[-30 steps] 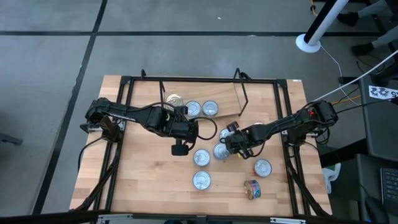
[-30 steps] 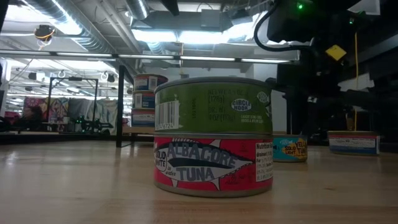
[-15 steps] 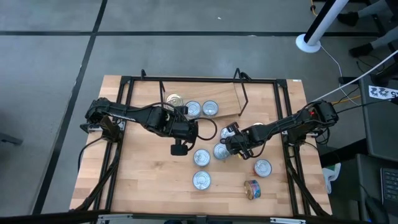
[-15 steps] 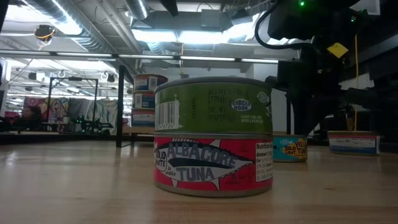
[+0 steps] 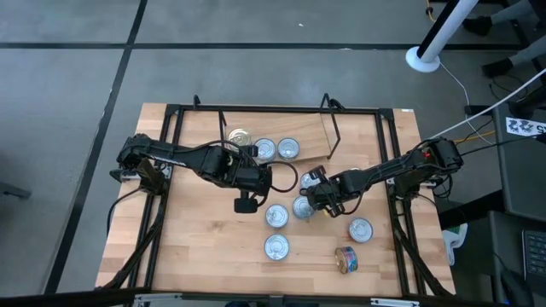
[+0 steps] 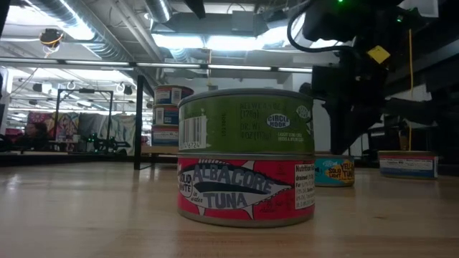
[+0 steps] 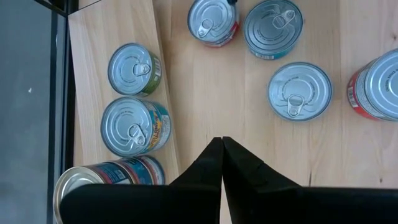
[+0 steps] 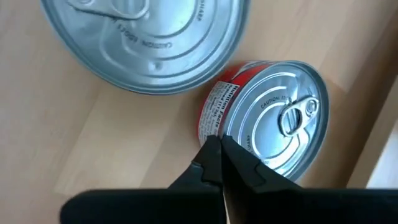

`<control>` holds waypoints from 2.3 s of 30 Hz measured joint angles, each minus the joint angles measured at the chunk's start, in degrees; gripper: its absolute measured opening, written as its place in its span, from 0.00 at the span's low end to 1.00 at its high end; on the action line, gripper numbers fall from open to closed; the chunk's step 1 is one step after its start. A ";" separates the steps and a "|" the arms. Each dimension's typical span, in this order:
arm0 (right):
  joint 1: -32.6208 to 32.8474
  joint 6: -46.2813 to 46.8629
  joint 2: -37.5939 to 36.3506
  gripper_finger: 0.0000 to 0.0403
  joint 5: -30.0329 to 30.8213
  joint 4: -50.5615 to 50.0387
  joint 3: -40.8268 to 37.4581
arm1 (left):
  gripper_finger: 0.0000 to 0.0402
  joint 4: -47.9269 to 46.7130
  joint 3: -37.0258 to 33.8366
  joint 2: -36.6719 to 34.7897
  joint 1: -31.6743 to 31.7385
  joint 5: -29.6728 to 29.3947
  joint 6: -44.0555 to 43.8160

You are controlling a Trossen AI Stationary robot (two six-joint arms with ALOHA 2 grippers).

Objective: Stack canned seafood by type on shelf
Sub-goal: Put the top right red tuna can on the shelf

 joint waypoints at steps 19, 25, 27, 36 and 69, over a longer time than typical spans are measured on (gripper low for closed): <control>-3.76 -2.08 -0.11 0.00 1.61 -8.07 7.18 | 0.01 -0.87 -0.02 0.00 0.02 0.00 1.31; -3.67 -3.34 -0.13 0.00 2.26 -11.84 10.90 | 0.01 -1.73 -0.02 0.00 0.02 0.00 1.03; -3.67 -3.93 -0.15 0.00 3.61 -12.92 11.82 | 0.01 -1.73 -0.02 0.00 0.01 0.00 1.02; -8.95 -4.96 -0.22 0.00 5.22 -16.33 13.18 | 0.01 -1.73 -0.02 0.00 0.02 0.00 0.96; -26.92 -15.75 -0.22 0.00 -5.50 -12.20 13.13 | 0.01 -1.58 -0.02 0.00 0.01 0.00 -0.17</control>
